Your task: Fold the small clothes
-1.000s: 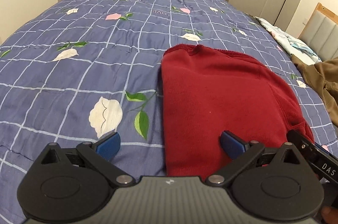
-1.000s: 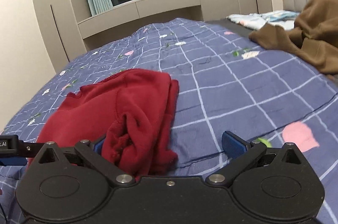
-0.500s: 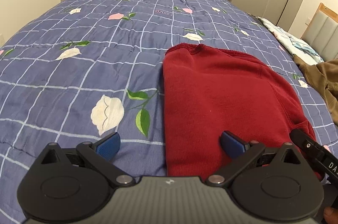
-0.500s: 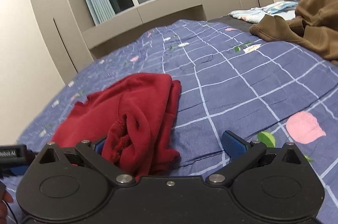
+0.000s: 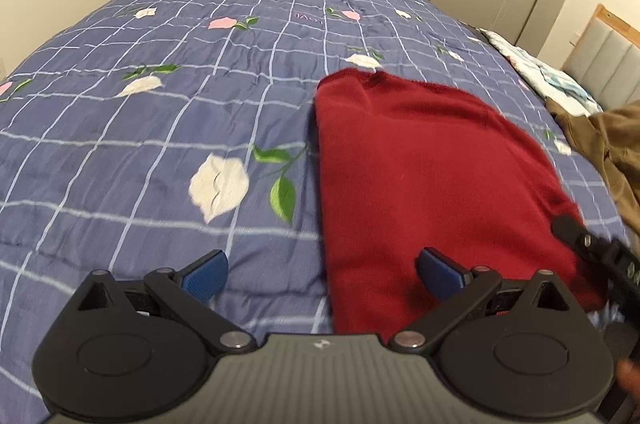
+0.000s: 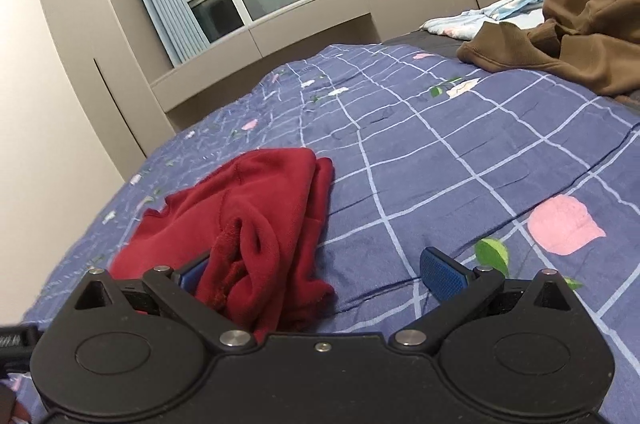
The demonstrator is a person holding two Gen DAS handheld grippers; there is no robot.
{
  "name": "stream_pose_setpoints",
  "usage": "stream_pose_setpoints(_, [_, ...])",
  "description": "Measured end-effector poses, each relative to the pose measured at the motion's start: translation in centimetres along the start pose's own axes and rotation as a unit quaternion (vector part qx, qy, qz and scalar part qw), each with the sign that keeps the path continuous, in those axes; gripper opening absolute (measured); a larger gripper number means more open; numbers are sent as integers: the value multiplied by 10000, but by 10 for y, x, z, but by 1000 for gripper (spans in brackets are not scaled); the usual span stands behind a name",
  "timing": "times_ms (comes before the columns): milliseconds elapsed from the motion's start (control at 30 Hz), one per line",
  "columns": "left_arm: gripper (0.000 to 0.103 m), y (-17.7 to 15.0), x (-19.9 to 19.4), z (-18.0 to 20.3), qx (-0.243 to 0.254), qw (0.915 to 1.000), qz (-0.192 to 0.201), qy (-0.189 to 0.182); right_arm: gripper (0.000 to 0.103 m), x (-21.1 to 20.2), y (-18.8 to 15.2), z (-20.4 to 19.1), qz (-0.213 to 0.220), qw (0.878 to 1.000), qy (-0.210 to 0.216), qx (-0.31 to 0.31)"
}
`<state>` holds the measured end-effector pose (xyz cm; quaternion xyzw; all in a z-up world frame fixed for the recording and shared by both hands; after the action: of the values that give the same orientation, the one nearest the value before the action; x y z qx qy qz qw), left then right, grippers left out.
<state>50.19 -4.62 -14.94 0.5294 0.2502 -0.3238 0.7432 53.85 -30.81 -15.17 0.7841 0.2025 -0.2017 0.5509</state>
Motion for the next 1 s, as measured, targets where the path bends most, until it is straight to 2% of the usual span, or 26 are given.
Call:
stream_pose_setpoints(300, [103, -16, -8, -6, 50, 9999, -14, -133, 102, -1, -2, 3, -59, 9999, 24, 116])
stream_pose_setpoints(500, [103, -28, -17, -8, 357, 9993, 53, -72, 102, -9, -7, 4, -51, 9998, -104, 166])
stream_pose_setpoints(700, [103, -30, -21, -9, 362, 9993, 52, -89, 102, -18, -11, 6, -50, 9996, -62, 269])
stream_pose_setpoints(867, [103, -21, -27, -12, 14, 9997, -123, -203, 103, -32, -10, 12, 105, 9971, 357, 662])
stream_pose_setpoints(1000, [103, -6, -34, -13, -163, 9990, 106, -393, 103, -35, -6, 14, 174, 9934, 676, 912])
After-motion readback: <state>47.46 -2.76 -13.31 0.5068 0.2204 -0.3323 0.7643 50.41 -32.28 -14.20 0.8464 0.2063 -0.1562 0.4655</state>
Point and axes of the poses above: each gripper's, at about its wrist camera, not at the fingertips, and x roughly the way its jaws point, z to its right, y to its top, the point moved 9 cm from there along x, roughly the way its jaws point, and after that the axes turned 8 degrees about -y, right-handed, at the moved point
